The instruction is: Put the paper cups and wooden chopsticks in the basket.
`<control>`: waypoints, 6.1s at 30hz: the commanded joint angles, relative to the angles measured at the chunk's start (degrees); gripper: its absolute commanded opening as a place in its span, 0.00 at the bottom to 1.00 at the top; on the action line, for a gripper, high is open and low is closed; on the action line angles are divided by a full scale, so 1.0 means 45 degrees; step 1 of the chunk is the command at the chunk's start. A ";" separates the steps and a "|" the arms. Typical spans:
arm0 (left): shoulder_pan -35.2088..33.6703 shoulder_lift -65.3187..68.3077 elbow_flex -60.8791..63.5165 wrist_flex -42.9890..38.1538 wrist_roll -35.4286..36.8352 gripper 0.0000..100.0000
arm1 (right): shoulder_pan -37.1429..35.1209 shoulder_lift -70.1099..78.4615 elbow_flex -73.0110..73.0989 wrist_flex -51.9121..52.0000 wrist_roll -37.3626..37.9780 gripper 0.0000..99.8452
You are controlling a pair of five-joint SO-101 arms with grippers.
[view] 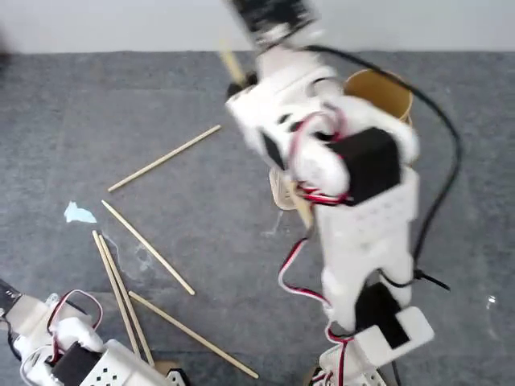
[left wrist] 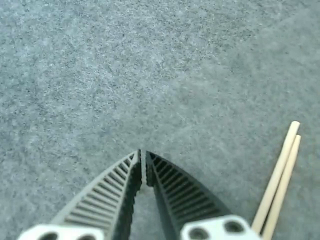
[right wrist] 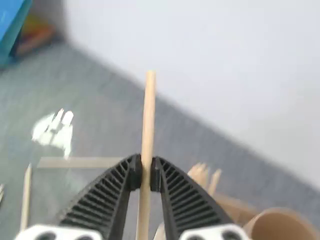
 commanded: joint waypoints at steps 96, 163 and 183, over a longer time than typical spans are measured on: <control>0.0020 -0.0137 -0.0049 -0.0293 -0.0078 0.01 | 0.2725 -0.6984 1.7973 -1.9233 -0.1094 0.12; 0.0020 -0.0137 -0.0029 -0.0293 -0.0078 0.01 | -0.1905 1.3509 0.3810 -1.5053 -0.2012 0.03; 0.0020 -0.0137 -0.0029 -0.0293 -0.0078 0.01 | -0.2042 1.1536 0.3731 -1.4408 -0.0879 0.03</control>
